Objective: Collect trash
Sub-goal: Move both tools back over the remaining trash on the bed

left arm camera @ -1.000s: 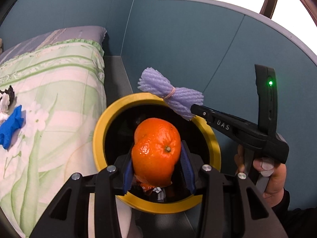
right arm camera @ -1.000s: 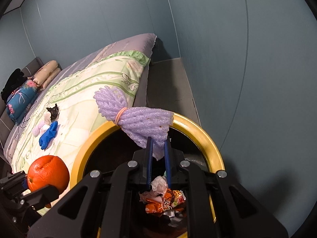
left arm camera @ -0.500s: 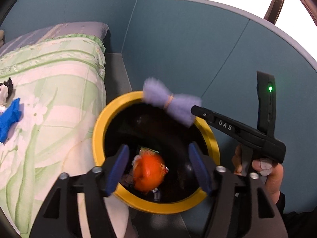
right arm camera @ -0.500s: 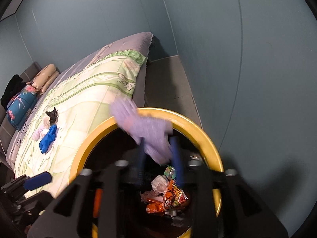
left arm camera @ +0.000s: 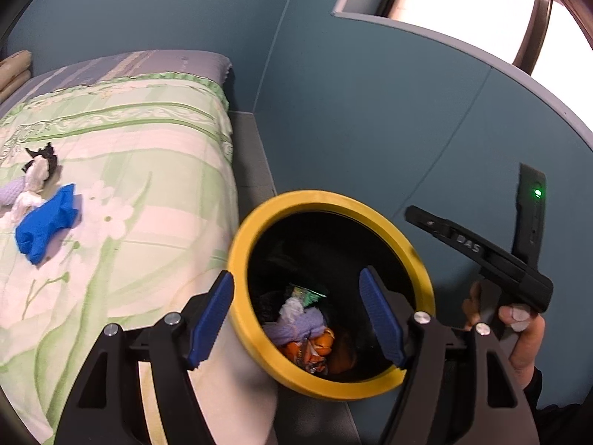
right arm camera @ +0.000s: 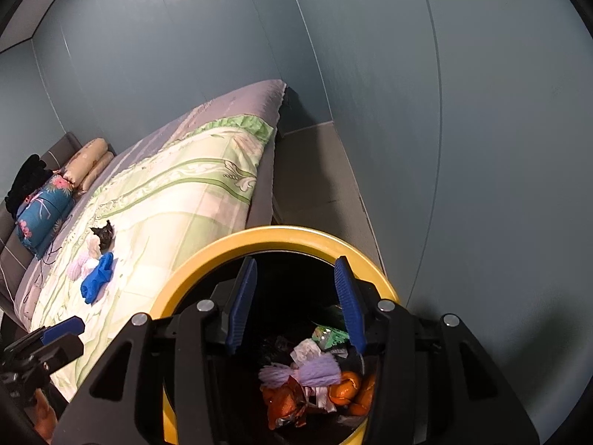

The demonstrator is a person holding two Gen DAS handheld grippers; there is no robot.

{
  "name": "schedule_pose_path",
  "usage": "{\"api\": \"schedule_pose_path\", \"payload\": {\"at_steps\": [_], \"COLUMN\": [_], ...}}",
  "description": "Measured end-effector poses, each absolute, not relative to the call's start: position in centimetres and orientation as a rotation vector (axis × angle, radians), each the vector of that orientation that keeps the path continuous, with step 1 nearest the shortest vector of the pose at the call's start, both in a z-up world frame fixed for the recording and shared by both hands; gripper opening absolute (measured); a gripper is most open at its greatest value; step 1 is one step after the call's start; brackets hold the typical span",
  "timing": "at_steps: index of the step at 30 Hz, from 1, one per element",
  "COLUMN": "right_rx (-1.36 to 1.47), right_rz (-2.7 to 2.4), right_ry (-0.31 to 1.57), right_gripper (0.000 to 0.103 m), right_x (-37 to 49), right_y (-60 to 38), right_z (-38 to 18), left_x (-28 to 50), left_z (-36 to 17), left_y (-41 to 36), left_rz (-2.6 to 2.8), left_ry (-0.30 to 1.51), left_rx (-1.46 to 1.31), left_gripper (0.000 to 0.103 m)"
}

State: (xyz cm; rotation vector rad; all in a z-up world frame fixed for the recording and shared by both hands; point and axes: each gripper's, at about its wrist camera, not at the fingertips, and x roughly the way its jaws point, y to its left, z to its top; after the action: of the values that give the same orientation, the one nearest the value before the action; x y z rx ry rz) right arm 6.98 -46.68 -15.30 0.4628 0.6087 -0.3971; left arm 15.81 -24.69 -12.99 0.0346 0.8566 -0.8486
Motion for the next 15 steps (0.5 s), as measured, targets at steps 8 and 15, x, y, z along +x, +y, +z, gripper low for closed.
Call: {"api": "schedule_pose_path", "payload": {"at_steps": [8,15], "right_rx": [0.43,0.38], "right_rz": [-0.36,-0.281], "right_ry": [0.574,0.552], "right_gripper": [0.057,0.065], "right_x": [8.0,10.8], "right_y": [-45.2,-41.9], "right_z": [-13.7,-12.0], "left_x": [18.1,20.7], "left_z": [-12.0,-11.6], "left_y": [-21.3,-16.6], "left_rz": [-0.784,-0.699], "left_ry": [0.824,0.796], "left_rx": [-0.012,-0.073], "left_gripper": [0.075,0.079]}}
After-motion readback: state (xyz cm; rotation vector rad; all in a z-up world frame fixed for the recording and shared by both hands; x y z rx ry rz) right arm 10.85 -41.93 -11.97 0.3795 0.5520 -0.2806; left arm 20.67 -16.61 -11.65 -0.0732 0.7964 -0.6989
